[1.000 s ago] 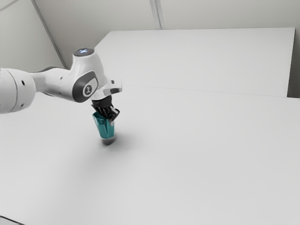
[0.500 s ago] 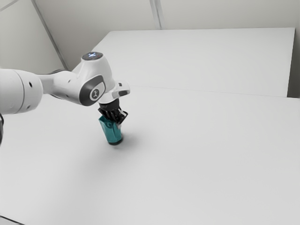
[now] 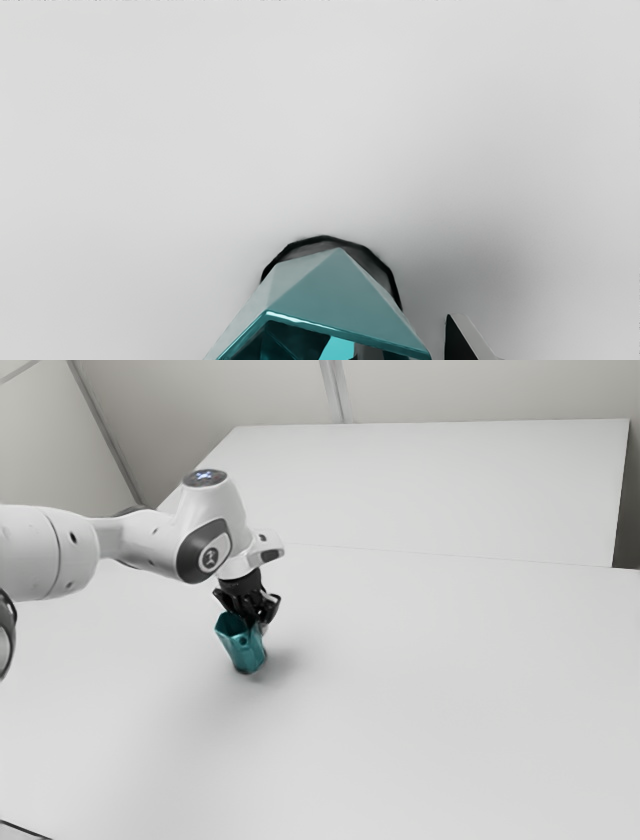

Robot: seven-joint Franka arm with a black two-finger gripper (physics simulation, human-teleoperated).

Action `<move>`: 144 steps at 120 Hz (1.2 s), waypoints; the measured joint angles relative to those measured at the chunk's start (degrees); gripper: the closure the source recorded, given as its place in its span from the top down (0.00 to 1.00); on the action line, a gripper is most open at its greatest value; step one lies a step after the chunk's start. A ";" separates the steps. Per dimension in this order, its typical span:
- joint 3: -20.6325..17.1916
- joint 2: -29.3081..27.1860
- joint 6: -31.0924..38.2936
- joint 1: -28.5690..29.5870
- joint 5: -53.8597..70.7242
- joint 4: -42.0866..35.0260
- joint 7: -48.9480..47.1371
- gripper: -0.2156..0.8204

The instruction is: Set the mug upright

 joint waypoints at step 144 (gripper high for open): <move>0.01 -3.94 -7.29 -0.42 -0.79 5.55 -3.92 0.67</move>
